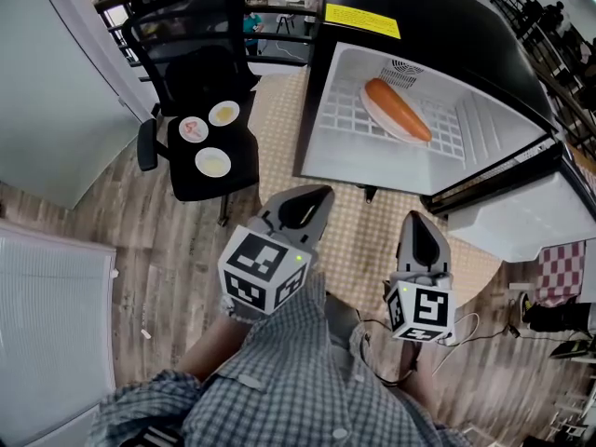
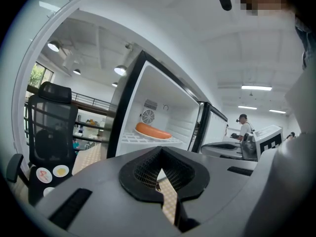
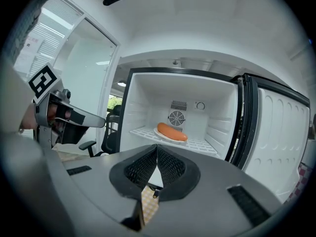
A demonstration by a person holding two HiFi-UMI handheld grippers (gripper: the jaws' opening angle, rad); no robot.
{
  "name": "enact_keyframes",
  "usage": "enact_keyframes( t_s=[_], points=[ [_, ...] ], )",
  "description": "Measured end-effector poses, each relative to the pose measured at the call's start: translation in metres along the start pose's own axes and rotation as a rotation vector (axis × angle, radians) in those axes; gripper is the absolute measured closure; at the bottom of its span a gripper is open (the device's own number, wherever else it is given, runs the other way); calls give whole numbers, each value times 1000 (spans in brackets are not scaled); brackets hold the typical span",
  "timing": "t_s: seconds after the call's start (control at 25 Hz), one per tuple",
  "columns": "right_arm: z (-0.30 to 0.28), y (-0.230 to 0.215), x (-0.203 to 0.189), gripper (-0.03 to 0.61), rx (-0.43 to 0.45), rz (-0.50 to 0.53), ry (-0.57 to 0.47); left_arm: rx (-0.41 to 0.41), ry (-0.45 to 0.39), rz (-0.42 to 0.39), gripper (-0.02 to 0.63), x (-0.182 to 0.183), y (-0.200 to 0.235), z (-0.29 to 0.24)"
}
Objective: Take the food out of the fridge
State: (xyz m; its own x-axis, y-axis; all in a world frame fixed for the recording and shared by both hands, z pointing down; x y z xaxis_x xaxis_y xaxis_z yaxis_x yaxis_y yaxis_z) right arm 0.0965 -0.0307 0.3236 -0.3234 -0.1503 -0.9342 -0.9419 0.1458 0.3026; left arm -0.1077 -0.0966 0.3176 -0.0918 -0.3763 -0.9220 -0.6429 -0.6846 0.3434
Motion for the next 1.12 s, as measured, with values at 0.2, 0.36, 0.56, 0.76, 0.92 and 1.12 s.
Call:
enact_keyframes(
  t_s=[0.2, 0.36, 0.56, 0.76, 0.92, 1.12],
  points=[
    [-3, 3, 2, 569, 7, 13, -2, 3, -7, 2, 609, -1, 3, 3],
    [-3, 6, 3, 569, 6, 23, -6, 2, -11, 1, 609, -1, 4, 5],
    [-2, -1, -1, 569, -29, 30, 8, -16, -1, 0, 609, -3, 1, 2],
    [-7, -11, -2, 569, -65, 55, 12, -38, 4, 1, 609, -4, -3, -2],
    [-18, -17, 2, 569, -84, 123, 4, -42, 3, 1, 609, -4, -3, -4],
    [-42, -26, 7, 569, -99, 224, 21, -27, 3, 4, 609, -3, -2, -6]
  ],
)
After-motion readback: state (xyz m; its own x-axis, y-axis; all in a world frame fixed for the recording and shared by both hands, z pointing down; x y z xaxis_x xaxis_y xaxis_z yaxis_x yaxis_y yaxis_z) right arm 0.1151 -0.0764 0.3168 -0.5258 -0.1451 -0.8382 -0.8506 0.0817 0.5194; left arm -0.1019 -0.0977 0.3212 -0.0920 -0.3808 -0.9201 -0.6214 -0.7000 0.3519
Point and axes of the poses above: the fingertips, and each gripper's own axes: z backward along the fingers, y to its left, x out of its top, the point moved 8 cm from there along z, backward along the fingers, and after that the axes turned 7 degrees about z, right-handed, at the moved point
